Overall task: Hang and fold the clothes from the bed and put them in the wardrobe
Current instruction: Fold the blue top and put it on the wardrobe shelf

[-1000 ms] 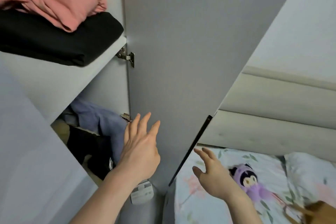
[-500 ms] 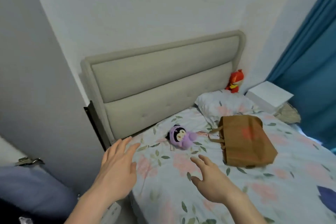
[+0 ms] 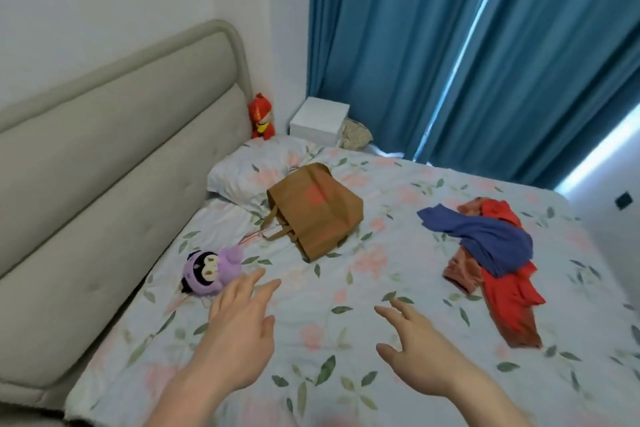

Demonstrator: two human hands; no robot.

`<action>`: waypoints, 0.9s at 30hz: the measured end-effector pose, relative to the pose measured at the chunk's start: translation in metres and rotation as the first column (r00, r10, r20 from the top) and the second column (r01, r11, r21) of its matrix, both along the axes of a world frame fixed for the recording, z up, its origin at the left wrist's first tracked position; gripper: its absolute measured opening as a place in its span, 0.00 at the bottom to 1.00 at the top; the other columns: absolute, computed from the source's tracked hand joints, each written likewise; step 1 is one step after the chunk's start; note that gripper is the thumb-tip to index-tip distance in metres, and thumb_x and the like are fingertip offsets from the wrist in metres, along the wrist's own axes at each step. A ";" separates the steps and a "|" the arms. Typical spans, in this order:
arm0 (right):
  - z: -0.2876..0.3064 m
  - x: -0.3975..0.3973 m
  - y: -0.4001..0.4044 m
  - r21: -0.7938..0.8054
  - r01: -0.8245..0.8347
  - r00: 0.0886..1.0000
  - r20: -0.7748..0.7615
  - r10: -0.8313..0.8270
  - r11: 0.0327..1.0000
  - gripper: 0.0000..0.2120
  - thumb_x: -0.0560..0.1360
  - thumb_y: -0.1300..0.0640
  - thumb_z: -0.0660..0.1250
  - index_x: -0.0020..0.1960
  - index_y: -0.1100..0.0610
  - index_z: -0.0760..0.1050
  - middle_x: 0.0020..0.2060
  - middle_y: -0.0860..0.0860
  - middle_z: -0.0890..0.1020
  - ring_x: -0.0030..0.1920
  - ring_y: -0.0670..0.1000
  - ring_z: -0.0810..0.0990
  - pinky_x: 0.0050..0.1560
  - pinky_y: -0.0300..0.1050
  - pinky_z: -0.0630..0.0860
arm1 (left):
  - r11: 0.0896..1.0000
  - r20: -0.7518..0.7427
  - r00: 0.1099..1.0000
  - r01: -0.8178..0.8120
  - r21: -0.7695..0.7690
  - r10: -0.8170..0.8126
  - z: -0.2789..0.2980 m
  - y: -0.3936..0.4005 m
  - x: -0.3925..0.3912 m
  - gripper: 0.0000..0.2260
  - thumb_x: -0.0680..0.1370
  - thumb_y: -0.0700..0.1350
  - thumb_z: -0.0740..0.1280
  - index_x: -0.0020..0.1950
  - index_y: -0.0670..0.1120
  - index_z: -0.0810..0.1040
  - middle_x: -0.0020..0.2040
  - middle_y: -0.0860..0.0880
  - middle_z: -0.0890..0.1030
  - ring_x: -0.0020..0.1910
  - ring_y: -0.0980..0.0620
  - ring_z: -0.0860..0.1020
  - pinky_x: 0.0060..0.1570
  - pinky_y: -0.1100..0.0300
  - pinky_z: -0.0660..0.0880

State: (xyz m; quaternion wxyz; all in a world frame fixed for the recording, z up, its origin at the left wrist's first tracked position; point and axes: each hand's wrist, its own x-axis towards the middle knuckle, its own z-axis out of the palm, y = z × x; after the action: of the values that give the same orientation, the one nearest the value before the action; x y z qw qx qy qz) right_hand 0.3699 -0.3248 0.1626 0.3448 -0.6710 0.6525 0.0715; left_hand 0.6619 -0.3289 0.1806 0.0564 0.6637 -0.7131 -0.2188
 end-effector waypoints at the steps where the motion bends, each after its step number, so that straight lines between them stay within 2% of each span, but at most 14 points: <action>1: -0.002 -0.009 0.009 0.012 0.039 0.999 -0.005 -0.039 0.999 0.32 0.82 0.42 0.60 0.82 0.41 0.52 0.82 0.44 0.48 0.81 0.54 0.53 0.77 0.54 0.60 | 0.999 -0.008 0.999 0.046 0.008 -0.046 -0.005 -0.004 -0.008 0.25 0.84 0.49 0.56 0.81 0.60 0.54 0.81 0.56 0.48 0.81 0.50 0.46 0.78 0.50 0.51; 8: 0.001 -0.071 0.081 -0.017 0.317 0.947 -0.045 -0.317 0.948 0.31 0.82 0.42 0.60 0.81 0.42 0.53 0.82 0.45 0.50 0.81 0.52 0.54 0.77 0.52 0.61 | 0.947 -0.063 0.950 0.311 0.075 -0.307 -0.015 -0.006 -0.077 0.25 0.85 0.50 0.56 0.81 0.60 0.53 0.82 0.57 0.49 0.81 0.50 0.49 0.78 0.51 0.51; 16: 0.014 -0.143 0.156 -0.052 0.555 0.830 -0.023 -0.557 0.830 0.31 0.82 0.43 0.60 0.82 0.41 0.53 0.82 0.44 0.50 0.80 0.52 0.58 0.76 0.50 0.63 | 0.845 -0.099 0.844 0.533 0.043 -0.528 -0.003 0.001 -0.178 0.24 0.85 0.49 0.56 0.81 0.59 0.55 0.82 0.57 0.50 0.81 0.51 0.49 0.79 0.50 0.52; 19: 0.013 -0.182 0.187 -0.053 0.608 0.793 -0.007 -0.609 0.792 0.31 0.82 0.43 0.61 0.82 0.41 0.53 0.82 0.43 0.50 0.81 0.51 0.54 0.77 0.50 0.62 | 0.813 -0.096 0.813 0.580 0.042 -0.575 -0.003 0.016 -0.225 0.24 0.85 0.49 0.57 0.80 0.60 0.55 0.82 0.58 0.51 0.81 0.52 0.50 0.78 0.50 0.53; 22: 0.009 -0.230 0.211 -0.063 0.634 0.772 -0.002 -0.635 0.771 0.32 0.81 0.42 0.61 0.81 0.41 0.54 0.82 0.43 0.50 0.80 0.51 0.57 0.78 0.51 0.61 | 0.794 -0.084 0.794 0.607 0.040 -0.602 -0.006 0.036 -0.275 0.24 0.84 0.49 0.57 0.80 0.60 0.56 0.82 0.57 0.51 0.81 0.51 0.50 0.78 0.51 0.53; 27: -0.003 -0.321 0.243 -0.068 0.600 0.800 0.020 -0.600 0.797 0.32 0.81 0.41 0.61 0.81 0.41 0.53 0.82 0.44 0.49 0.81 0.51 0.53 0.78 0.51 0.59 | 0.809 -0.055 0.811 0.584 0.061 -0.582 -0.022 0.075 -0.363 0.25 0.84 0.49 0.57 0.80 0.59 0.56 0.82 0.56 0.52 0.81 0.50 0.51 0.78 0.50 0.54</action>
State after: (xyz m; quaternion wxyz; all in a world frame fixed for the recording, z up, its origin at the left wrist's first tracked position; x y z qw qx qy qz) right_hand 0.0487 -0.0816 0.1597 0.3247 -0.4418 0.8339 -0.0637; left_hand 0.2990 -0.2540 0.1585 -0.0265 0.4109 -0.8724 -0.2635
